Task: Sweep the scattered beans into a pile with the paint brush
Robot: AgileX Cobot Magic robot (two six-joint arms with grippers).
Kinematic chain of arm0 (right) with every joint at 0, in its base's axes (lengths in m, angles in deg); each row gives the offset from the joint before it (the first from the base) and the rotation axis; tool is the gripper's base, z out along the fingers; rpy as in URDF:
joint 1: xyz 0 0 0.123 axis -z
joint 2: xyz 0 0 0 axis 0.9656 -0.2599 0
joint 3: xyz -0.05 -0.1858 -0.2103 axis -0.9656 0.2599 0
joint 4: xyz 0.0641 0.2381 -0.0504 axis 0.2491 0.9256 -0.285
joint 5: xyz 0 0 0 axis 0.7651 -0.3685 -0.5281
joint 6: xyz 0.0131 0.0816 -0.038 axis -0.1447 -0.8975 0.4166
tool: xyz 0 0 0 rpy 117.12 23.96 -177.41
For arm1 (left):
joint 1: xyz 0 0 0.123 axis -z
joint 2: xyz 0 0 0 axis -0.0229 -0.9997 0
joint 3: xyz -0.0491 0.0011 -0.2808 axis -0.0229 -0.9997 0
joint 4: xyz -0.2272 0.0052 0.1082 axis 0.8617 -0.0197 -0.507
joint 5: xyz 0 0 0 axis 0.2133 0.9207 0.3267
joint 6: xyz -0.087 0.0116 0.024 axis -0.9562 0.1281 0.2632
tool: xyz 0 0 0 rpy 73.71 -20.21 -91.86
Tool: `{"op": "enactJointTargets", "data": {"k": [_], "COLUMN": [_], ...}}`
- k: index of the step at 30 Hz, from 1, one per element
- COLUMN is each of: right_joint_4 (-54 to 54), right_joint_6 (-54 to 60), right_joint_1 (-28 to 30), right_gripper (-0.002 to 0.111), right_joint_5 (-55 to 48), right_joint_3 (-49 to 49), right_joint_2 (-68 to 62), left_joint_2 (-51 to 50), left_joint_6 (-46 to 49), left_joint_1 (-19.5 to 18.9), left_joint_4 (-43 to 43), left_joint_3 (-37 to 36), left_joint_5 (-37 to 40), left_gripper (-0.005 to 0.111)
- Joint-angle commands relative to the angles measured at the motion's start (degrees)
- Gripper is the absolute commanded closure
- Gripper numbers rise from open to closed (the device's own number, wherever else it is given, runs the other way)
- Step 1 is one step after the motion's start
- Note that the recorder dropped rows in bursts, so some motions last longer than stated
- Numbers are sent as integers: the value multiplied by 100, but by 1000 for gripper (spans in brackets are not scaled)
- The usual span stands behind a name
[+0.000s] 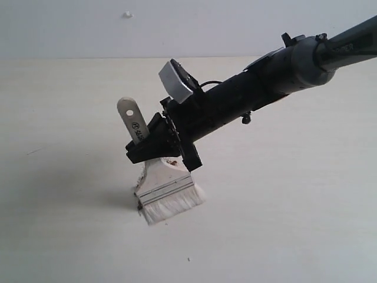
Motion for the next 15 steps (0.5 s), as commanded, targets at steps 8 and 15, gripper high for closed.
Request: {"op": "enactJointTargets", "data": {"k": [8,15], "right_joint_4": [-84,40], "right_joint_6": [-742,-1753], "right_joint_1": [20,-326], "right_gripper": [108,108], "right_joint_5": [118,118], "right_joint_3": [-387,-296], "right_joint_2": [333,1270], "left_joint_2": [35,35], "left_joint_6": [2,2], "left_joint_1": [29,29], "left_joint_4": [-10,-10], "left_joint_3": [-14,-14], "left_joint_5": [-6,-6], "left_gripper": [107,107]}}
